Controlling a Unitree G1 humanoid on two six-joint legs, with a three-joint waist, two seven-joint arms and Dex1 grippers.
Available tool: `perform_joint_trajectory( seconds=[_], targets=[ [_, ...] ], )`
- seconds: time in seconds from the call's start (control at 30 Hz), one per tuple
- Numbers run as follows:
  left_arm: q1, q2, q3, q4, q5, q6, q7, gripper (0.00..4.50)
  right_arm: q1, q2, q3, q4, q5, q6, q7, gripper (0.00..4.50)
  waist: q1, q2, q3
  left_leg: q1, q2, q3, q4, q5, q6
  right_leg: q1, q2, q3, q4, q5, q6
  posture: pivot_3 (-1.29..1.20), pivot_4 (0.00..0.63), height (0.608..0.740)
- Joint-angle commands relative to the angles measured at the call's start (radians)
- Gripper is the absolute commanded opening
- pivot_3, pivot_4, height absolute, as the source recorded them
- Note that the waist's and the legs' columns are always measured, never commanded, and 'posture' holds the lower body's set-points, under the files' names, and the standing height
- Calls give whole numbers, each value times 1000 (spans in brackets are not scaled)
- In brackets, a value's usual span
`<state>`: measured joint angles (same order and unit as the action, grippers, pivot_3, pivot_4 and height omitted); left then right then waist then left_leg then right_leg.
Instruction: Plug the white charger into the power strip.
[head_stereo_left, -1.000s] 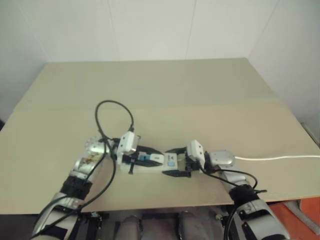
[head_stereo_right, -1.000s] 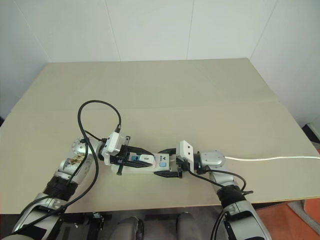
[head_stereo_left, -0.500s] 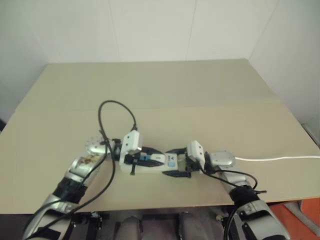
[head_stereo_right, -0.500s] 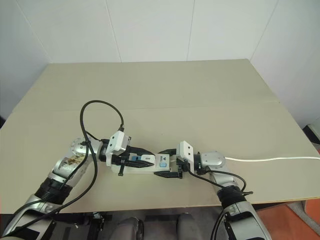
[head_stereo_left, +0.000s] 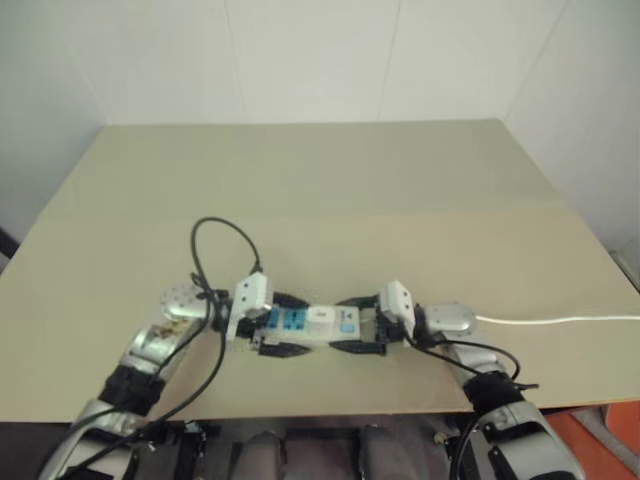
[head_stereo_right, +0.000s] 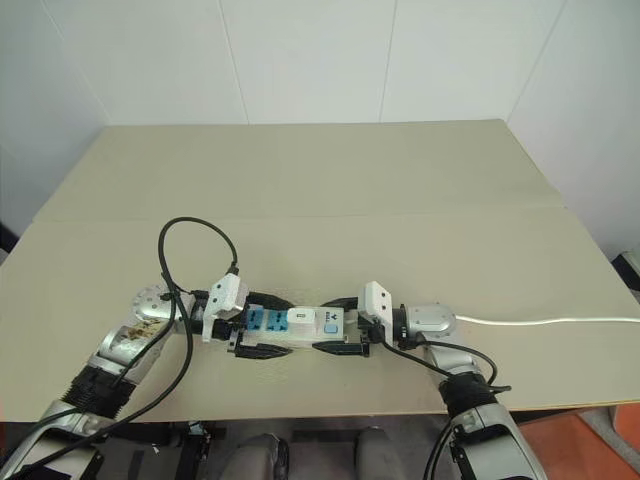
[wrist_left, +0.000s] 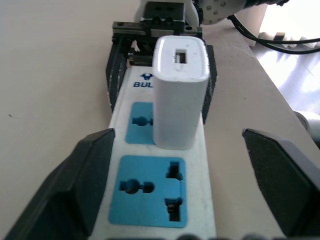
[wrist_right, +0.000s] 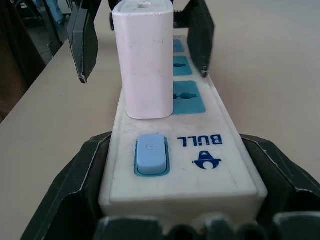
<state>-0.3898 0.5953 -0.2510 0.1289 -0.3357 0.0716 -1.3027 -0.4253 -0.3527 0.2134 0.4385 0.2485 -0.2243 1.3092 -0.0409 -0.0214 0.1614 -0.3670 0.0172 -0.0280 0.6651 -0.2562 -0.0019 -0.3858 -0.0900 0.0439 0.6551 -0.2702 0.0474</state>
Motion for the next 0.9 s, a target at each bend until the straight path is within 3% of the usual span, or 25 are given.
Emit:
perform_joint_trajectory(
  seconds=[0.03, 0.13, 0.47, 0.73, 0.9],
  targets=[
    [21, -5, 9, 40, 9, 34, 4, 4458, -4, 0, -3, 1, 11, 11, 21, 3404, 0, 0, 0, 0, 0, 0, 0, 0, 0, 0, 0, 0, 0, 0, 0, 0, 150, 740],
    [6, 6, 42, 24, -21, 72, -8, 4500, -10, -2, -3, 6, 12, 19, 30, 4436, -1, 0, 0, -1, 0, 0, 0, 0, 0, 0, 0, 0, 0, 0, 0, 0, 150, 740],
    [-17, 155, 199, -70, -104, 144, -77, 4500, -22, -102, -79, -82, 71, 85, 75, 4475, 5, 0, 6, -5, 0, 0, -1, 0, 0, -3, -1, -2, -4, 0, 0, 0, 150, 740],
    [58, 317, 331, -122, -144, 175, -133, 4500, 87, -345, -274, -272, 177, 184, 66, 4475, 10, 0, 7, -21, 0, 0, -1, -1, 1, -17, -2, -3, -7, 0, 0, 0, 150, 740],
    [159, 388, 417, -157, -140, 171, -118, 4500, 188, -442, -398, -353, 222, 232, 29, 4475, 7, 0, 8, -23, 0, 1, -3, -1, 2, -19, -2, -2, -9, 0, 1, 0, 150, 740]
  ],
)
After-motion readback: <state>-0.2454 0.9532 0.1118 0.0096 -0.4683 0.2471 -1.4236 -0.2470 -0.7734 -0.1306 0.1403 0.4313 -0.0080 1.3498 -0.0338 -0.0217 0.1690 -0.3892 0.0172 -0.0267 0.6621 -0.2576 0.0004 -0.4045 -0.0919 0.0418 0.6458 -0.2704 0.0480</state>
